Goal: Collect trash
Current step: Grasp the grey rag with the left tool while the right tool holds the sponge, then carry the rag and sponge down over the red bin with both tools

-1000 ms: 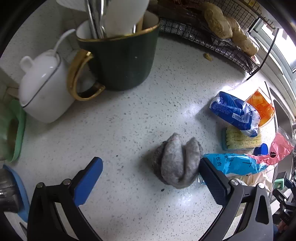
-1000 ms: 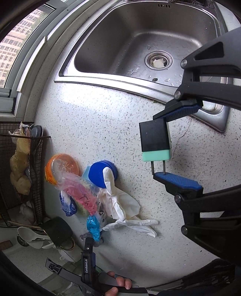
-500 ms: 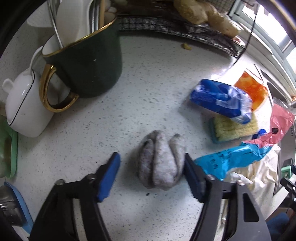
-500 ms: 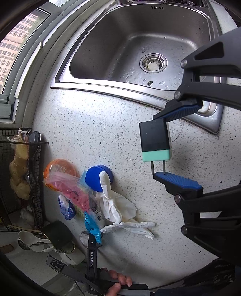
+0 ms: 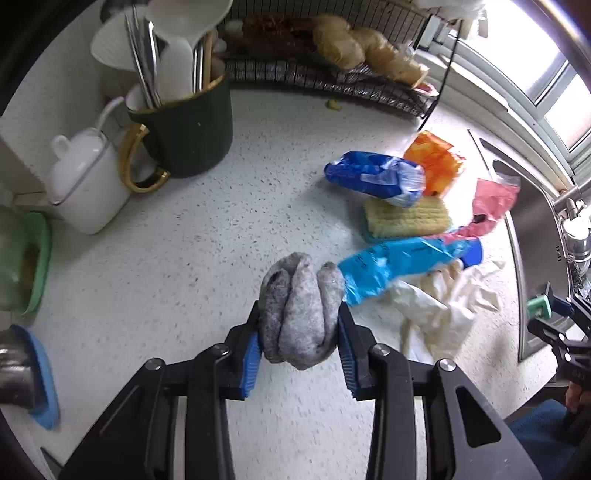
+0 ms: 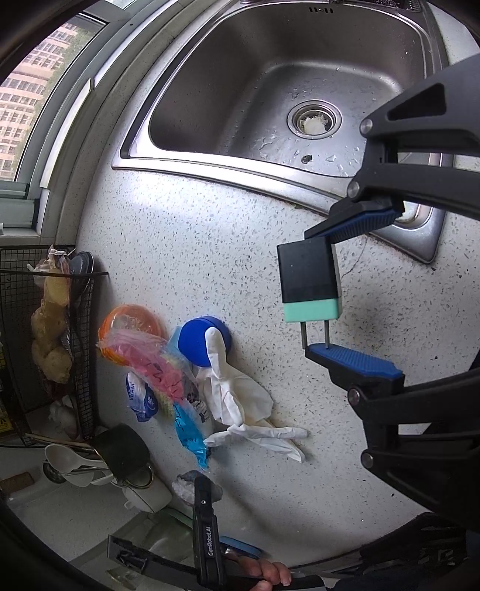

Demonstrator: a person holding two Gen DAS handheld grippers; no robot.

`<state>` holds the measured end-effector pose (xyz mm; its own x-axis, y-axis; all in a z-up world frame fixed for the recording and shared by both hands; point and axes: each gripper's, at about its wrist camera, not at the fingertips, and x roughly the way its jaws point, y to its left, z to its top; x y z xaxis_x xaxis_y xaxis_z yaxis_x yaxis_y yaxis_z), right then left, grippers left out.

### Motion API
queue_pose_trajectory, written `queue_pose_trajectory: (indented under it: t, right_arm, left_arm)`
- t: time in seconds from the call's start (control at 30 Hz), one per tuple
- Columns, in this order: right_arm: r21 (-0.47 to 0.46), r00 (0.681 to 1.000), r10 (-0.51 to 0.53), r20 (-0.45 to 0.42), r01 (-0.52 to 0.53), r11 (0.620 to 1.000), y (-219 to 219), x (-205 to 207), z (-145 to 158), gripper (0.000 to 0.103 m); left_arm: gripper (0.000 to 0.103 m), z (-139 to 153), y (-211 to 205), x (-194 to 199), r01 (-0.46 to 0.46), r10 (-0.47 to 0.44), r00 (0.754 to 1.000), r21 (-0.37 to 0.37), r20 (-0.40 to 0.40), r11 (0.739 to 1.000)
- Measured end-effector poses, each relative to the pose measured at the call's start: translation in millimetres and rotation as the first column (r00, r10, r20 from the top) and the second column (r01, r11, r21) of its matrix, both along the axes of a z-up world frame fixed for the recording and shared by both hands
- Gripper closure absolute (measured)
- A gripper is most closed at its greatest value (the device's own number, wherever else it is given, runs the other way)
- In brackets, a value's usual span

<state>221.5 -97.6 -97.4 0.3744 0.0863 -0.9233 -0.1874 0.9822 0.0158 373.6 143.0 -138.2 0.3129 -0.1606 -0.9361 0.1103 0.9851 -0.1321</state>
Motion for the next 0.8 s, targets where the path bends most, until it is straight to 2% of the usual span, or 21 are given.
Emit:
queue_pose_trajectory:
  t: [0.23, 0.4, 0.8]
  right_arm:
    - [0.018, 0.995, 0.077, 0.063, -0.078, 0.997, 0.5, -3.3, 19.7, 0.05]
    - [0.016, 0.984, 0.152, 0.092, -0.154, 0.988, -2.3, -15.9, 31.3, 0.051]
    - [0.02, 0.944, 0.298, 0.137, -0.304, 0.952, -31.2, -87.2, 48.8, 0.05]
  left_arm:
    - [0.069, 47.9, -27.5, -58.7, 0.01, -0.013, 0.997, 0.04, 0.076, 0.999]
    - [0.069, 66.4, -58.0, -106.0, 0.027, -0.032, 0.995, 0.056, 0.099, 0.998]
    - [0.069, 57.2, -135.8, -205.9, 0.025, -0.031, 0.997, 0.083, 0.069, 0.996]
